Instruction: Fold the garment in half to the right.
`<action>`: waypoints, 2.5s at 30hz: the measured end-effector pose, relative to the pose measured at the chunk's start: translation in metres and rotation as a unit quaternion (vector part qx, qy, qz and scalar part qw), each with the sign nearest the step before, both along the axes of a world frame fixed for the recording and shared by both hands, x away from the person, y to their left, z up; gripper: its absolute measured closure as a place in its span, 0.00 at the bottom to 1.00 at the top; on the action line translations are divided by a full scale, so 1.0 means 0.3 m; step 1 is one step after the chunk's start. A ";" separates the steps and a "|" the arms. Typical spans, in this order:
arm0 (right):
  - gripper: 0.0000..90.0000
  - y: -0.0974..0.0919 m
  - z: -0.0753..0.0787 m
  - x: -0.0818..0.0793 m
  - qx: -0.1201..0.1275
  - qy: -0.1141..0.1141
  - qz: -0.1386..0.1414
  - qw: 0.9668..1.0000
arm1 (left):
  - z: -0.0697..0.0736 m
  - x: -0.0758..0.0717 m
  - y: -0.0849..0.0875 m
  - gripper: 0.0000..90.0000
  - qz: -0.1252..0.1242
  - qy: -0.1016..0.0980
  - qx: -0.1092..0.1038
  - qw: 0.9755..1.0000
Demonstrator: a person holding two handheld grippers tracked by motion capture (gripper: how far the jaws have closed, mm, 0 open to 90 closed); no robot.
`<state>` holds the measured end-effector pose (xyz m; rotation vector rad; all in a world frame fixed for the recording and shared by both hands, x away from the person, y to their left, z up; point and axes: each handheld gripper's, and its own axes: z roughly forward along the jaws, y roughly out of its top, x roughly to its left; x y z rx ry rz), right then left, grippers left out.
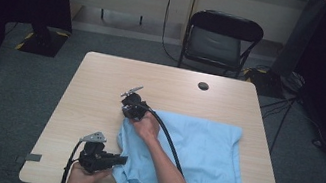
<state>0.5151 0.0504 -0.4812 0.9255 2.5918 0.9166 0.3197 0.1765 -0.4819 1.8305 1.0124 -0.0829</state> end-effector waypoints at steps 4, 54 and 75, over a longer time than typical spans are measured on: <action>0.94 -0.037 0.014 0.009 0.044 0.012 -0.007 0.999 | 0.006 -0.004 0.003 0.95 0.002 -0.004 -0.005 1.000; 0.94 -0.286 0.429 -0.066 0.214 -0.042 -0.002 0.976 | 0.216 -0.083 0.014 0.96 -0.010 -0.102 -0.081 0.991; 0.94 -0.241 0.628 -0.063 0.249 -0.057 0.031 0.966 | 0.394 -0.098 0.073 0.96 -0.003 -0.154 -0.103 0.983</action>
